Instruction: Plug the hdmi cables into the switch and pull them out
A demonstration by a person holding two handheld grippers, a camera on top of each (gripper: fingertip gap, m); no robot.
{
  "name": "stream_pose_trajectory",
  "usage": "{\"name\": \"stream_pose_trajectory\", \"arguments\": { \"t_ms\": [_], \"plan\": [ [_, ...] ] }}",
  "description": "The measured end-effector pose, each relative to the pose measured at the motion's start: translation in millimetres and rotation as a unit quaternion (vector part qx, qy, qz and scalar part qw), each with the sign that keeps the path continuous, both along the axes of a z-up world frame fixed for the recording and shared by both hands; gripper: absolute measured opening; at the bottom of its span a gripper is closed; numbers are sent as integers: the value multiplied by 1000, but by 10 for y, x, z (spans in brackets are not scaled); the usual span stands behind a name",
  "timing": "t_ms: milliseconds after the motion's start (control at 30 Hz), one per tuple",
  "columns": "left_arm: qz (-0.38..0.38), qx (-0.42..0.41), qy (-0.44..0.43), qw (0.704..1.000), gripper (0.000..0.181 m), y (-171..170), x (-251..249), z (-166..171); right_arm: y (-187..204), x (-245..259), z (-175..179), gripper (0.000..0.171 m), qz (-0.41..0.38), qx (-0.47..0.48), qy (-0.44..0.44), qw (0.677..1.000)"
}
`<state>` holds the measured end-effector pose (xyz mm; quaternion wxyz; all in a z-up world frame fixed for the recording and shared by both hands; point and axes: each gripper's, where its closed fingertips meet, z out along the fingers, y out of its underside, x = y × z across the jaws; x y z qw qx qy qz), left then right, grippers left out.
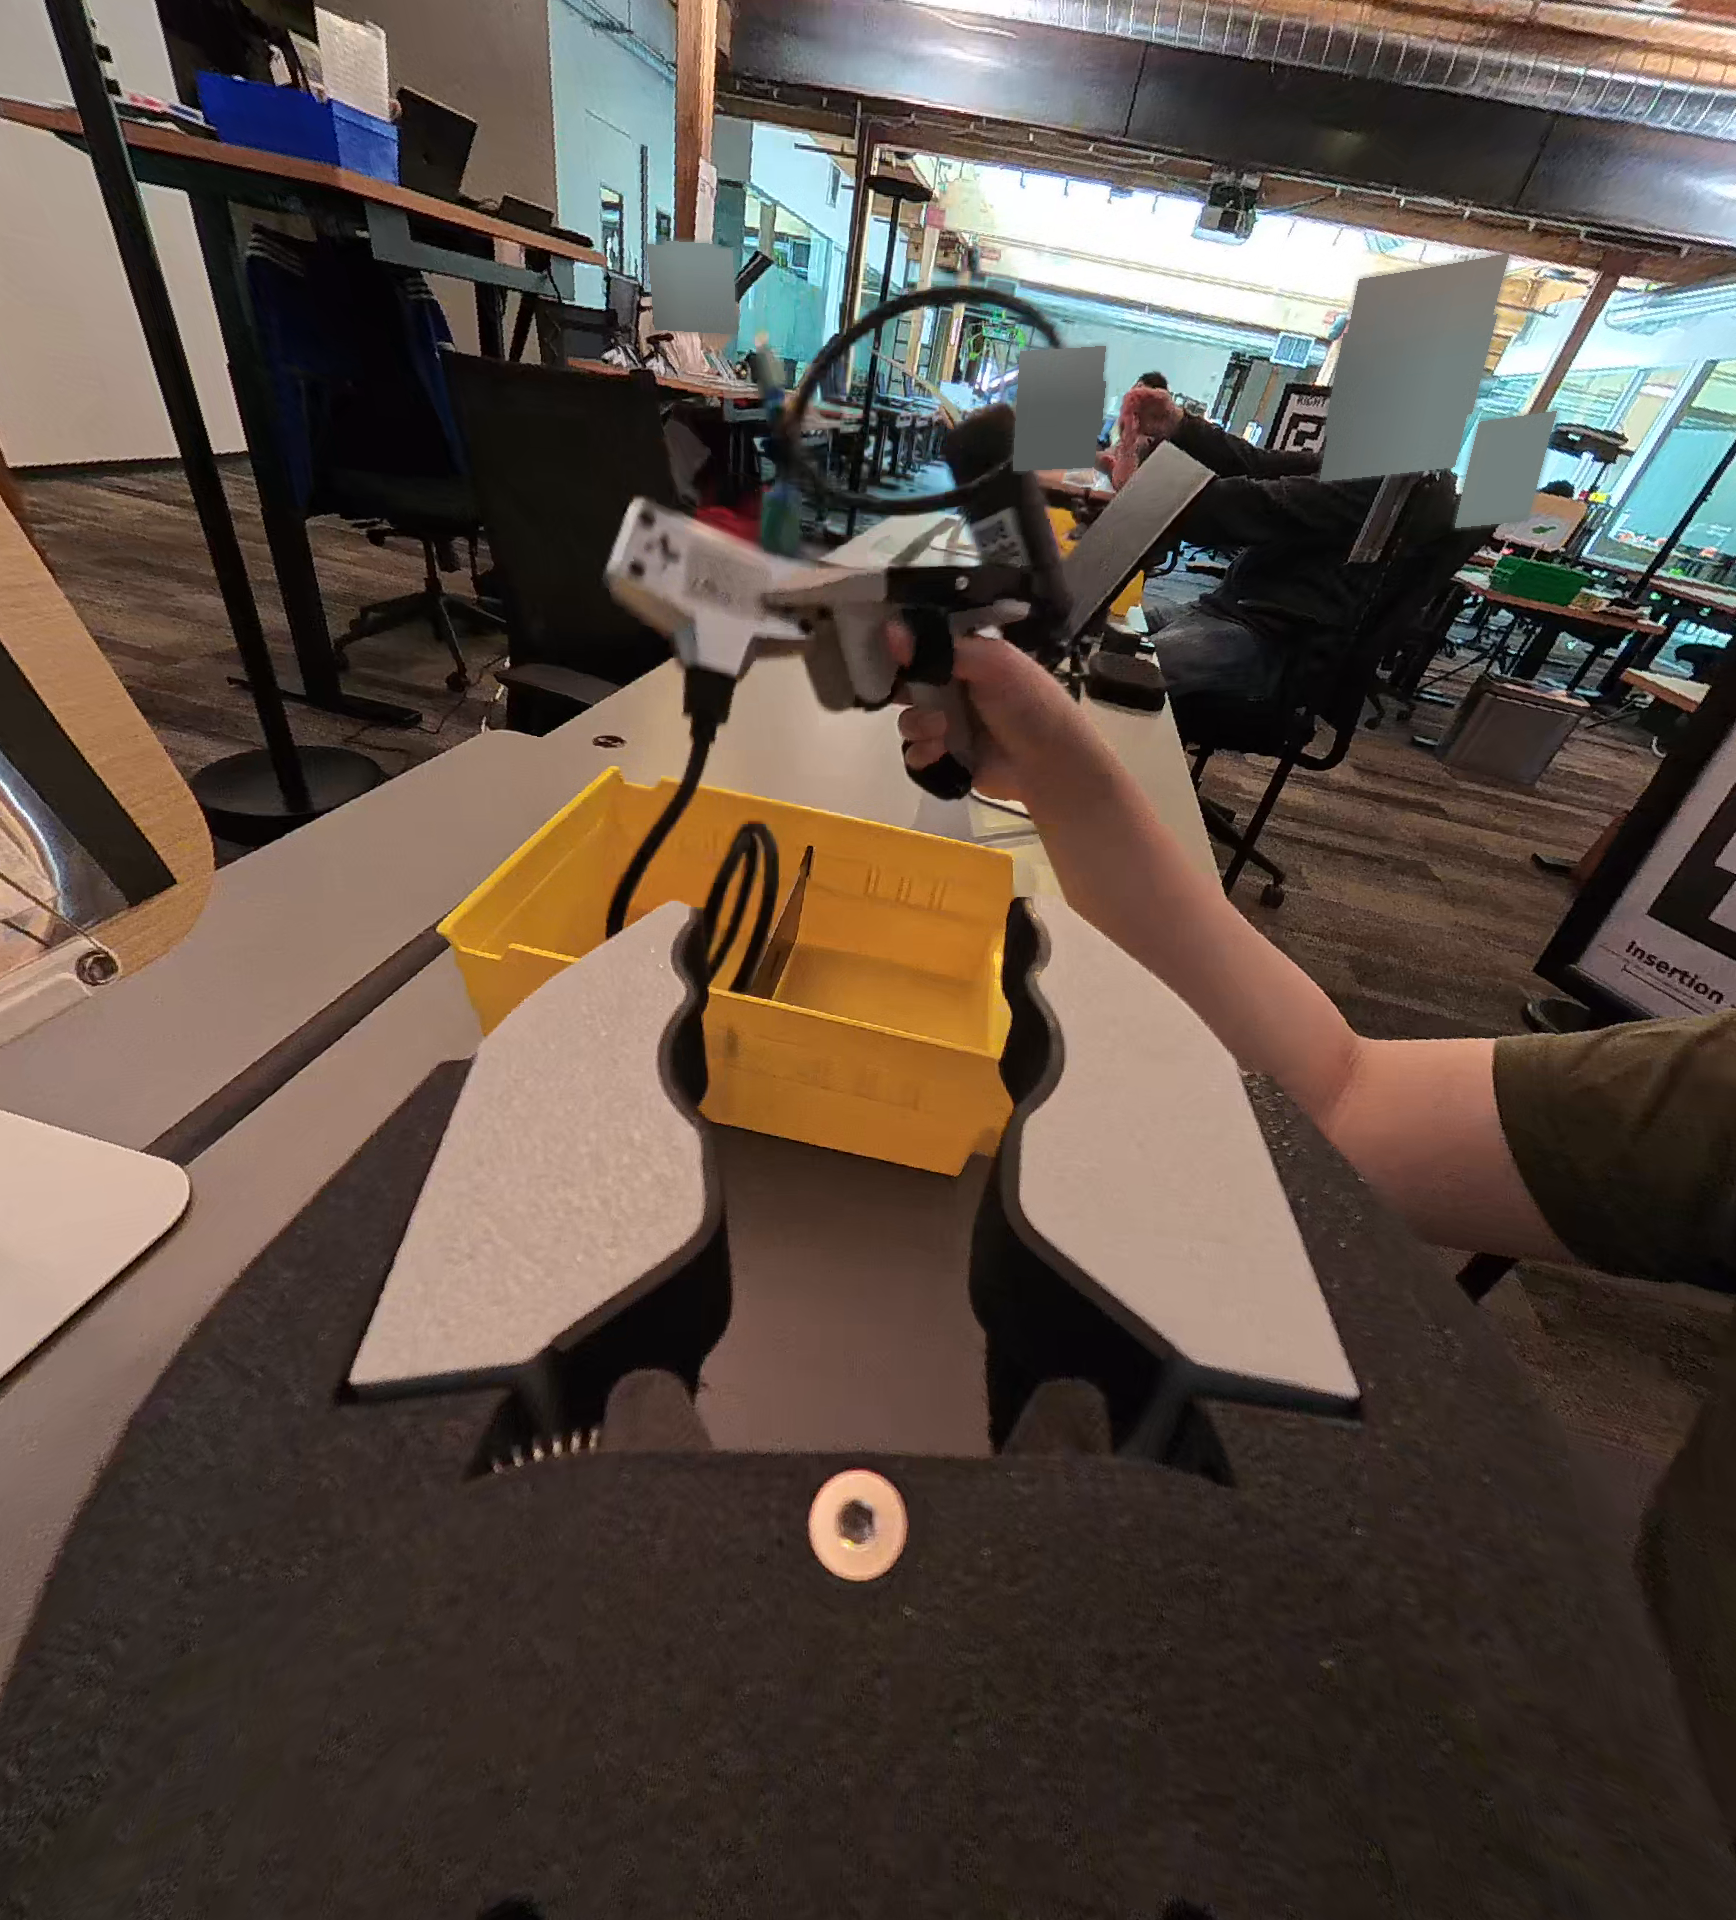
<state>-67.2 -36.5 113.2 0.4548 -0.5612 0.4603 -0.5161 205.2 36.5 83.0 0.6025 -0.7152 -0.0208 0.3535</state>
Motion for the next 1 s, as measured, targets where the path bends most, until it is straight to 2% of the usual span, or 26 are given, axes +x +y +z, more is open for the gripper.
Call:
{"name": "stream_pose_trajectory", "arguments": {
  "t_ms": [133,300,400,533,700,1000],
  "plan": [
    [-6,-3,5,1000,54,-14,19,-25,184,-24,-712,19,9,-163,-38,986],
    [-11,-4,9,1000,54,-30,36,-46,197,-153,-1101,20,62,-243,-36,967],
    [-16,-6,14,1000,53,-38,59,-73,225,-101,-1142,22,47,-252,-29,966],
    [-21,-3,23,1000,53,-70,90,-103,246,105,-1315,33,-3,-284,-46,958],
    [-26,2,34,999,53,-99,125,-143,262,179,-1425,39,-8,-303,-25,953],
    [-28,3,36,999,53,-119,136,-145,63,319,-1323,45,-5,-318,-5,948]
  ]
}}
